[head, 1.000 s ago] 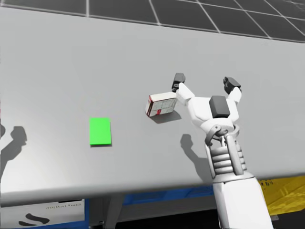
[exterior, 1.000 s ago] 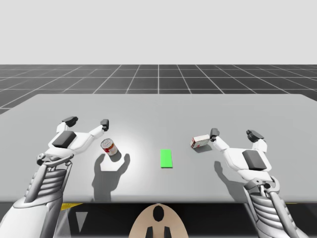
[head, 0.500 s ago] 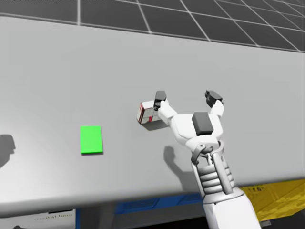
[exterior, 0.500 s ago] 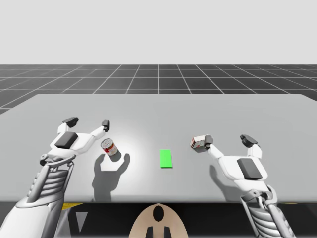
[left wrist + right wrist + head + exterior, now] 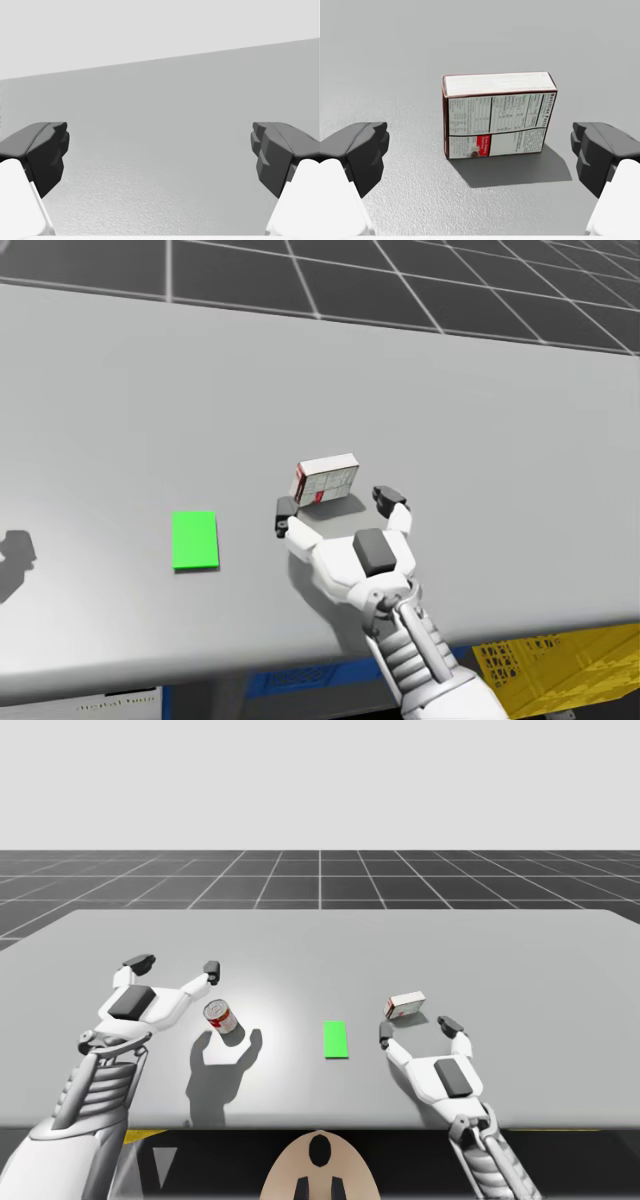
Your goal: Look at the card. If it is red, pick the object on the left. If it is green, pick the object on the right.
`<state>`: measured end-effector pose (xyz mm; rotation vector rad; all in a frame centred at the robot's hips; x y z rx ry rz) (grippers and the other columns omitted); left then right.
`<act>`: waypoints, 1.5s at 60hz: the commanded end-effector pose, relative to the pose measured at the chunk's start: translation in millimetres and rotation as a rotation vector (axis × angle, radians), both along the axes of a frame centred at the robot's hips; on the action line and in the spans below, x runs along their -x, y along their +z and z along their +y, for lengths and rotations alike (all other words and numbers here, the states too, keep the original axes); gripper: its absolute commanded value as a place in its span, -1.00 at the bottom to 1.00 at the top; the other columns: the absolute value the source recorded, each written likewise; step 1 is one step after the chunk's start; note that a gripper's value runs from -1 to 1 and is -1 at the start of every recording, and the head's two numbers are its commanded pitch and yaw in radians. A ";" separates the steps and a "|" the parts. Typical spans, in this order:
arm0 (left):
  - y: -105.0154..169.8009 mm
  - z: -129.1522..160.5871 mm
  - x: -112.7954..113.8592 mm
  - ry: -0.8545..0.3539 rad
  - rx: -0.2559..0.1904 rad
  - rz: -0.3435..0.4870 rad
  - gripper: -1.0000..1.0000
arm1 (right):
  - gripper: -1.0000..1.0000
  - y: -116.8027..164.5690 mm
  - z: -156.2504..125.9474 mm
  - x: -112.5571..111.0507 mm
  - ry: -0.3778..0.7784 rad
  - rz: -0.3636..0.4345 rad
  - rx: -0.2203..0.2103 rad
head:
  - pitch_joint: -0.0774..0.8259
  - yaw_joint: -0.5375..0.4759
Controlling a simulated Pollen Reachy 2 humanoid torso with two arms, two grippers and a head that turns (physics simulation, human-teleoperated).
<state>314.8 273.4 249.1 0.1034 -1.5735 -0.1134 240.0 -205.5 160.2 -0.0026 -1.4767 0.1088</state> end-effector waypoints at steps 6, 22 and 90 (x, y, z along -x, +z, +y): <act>0.7 0.0 0.9 0.004 -0.009 -0.008 -1.00 | -1.00 -15.7 16.9 -24.0 -0.007 0.064 -0.066 | 0.61 -0.56; -0.8 -0.7 0.8 0.008 -0.014 -0.004 -1.00 | -1.00 -22.6 9.0 -59.9 -0.067 0.104 -0.054 | 0.64 -0.54; -3.7 -4.2 -0.3 0.002 -0.025 0.006 -1.00 | 0.99 -29.5 5.9 -86.8 -0.033 0.138 -0.025 | -0.16 -0.59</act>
